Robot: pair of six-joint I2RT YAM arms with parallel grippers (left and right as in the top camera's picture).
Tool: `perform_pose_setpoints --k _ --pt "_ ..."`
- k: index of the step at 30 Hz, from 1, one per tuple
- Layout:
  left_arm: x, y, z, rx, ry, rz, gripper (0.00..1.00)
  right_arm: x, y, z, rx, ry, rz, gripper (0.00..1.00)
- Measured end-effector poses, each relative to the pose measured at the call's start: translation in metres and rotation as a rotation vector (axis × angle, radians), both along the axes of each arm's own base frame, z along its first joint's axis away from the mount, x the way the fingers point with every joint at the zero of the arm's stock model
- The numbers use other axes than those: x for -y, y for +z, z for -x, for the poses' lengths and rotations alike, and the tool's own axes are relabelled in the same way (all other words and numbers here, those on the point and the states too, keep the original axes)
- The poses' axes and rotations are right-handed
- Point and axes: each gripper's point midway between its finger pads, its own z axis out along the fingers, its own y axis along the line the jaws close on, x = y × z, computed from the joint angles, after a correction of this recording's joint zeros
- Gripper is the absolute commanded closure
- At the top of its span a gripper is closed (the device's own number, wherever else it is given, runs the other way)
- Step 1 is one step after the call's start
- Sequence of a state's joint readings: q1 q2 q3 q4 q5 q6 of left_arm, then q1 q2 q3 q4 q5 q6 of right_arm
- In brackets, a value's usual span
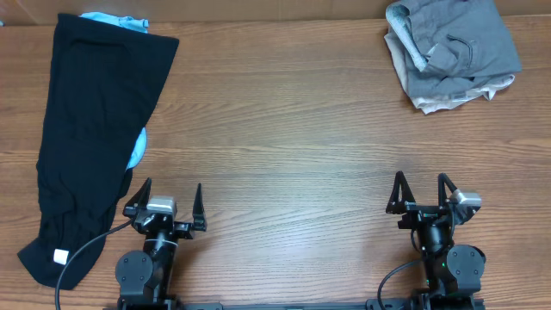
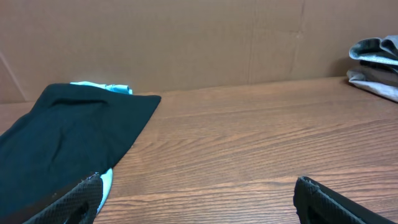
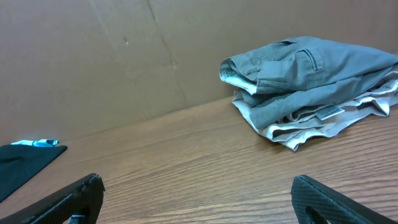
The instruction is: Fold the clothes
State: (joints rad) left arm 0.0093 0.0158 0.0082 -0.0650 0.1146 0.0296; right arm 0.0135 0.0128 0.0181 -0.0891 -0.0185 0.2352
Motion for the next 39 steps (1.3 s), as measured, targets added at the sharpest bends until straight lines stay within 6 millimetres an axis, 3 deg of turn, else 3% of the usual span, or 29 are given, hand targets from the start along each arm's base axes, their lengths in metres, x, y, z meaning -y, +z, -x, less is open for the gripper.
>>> perform_pose_setpoints --k 27,36,39 --pt "0.000 0.000 0.000 0.000 0.000 0.000 0.00 0.000 0.003 0.000 0.012 0.000 -0.001 0.00" --pt "0.000 0.004 0.001 0.004 0.000 0.001 0.00 -0.004 0.025 0.001 0.101 0.025 0.022 0.00" --pt "0.000 0.019 0.004 0.005 0.000 0.000 0.00 -0.009 0.028 0.002 0.103 0.049 0.047 0.00"
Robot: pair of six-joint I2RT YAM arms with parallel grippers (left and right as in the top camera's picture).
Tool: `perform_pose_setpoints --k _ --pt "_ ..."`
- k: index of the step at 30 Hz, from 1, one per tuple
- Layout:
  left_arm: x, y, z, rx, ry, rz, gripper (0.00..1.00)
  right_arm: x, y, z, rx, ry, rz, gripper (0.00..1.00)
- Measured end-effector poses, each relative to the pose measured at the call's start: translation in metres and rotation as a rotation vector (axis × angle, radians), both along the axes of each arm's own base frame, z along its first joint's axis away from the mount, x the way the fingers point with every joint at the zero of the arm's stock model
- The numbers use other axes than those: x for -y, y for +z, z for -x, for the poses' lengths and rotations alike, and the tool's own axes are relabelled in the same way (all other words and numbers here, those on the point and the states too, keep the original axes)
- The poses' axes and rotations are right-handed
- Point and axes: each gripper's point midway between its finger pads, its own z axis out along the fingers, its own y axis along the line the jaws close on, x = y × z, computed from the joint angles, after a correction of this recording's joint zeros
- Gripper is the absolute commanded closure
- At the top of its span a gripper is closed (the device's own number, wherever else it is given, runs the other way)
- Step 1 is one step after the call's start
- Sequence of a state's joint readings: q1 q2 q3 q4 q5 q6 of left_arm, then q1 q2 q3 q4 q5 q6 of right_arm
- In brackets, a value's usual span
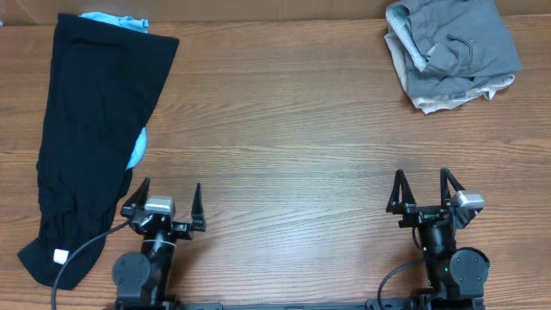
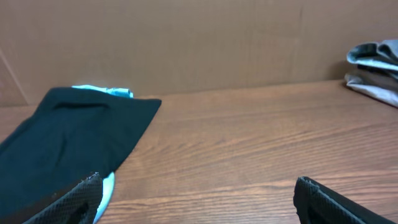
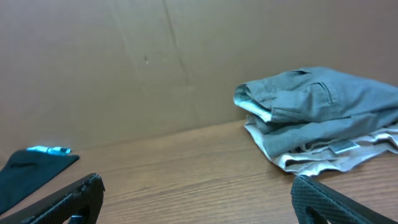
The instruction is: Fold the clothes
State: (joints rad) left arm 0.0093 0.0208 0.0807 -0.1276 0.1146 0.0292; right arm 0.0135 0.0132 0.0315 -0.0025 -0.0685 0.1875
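A long black garment lies flat along the table's left side, with a light blue cloth peeking out at its far end and at its right edge. A heap of grey clothes over a pale one sits at the far right. My left gripper stands open near the front edge, just right of the black garment. My right gripper stands open at the front right, well short of the grey heap. Neither holds anything.
A cardboard wall runs along the far edge of the wooden table. A black cable loops over the near end of the black garment beside the left arm's base.
The right wrist has turned slightly, so the grey heap sits further right and lower in its view. The left gripper and the clothes are unchanged.
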Motion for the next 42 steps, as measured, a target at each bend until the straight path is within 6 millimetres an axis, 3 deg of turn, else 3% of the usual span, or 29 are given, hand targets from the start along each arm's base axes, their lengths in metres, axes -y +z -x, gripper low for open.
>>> perform_pose_setpoints --k 7,11,21,26,33,37,42 --pt "-0.001 0.069 0.005 0.007 0.003 -0.031 0.00 -0.005 0.046 0.008 0.050 0.030 0.024 0.00" --pt "-0.003 0.087 -0.004 -0.087 0.012 -0.034 0.00 -0.010 0.066 0.005 0.031 0.054 0.031 0.00" --pt "-0.004 0.128 -0.064 -0.444 0.009 -0.039 0.00 -0.023 0.080 -0.033 -0.308 0.136 0.023 0.00" --pt "-0.005 0.122 -0.105 -0.602 -0.010 -0.078 0.00 -0.034 0.075 -0.069 -0.513 0.198 0.001 0.00" --pt "-0.005 0.088 -0.172 -0.645 -0.033 -0.118 0.00 -0.058 0.030 -0.121 -0.695 0.340 -0.057 0.00" --pt "-0.006 0.064 -0.203 -0.645 -0.048 -0.172 0.00 -0.072 -0.012 -0.130 -0.815 0.425 -0.110 0.00" --pt "-0.032 0.016 -0.230 -0.718 0.024 -0.224 0.06 -0.084 -0.045 -0.130 -0.918 0.505 -0.170 0.00"
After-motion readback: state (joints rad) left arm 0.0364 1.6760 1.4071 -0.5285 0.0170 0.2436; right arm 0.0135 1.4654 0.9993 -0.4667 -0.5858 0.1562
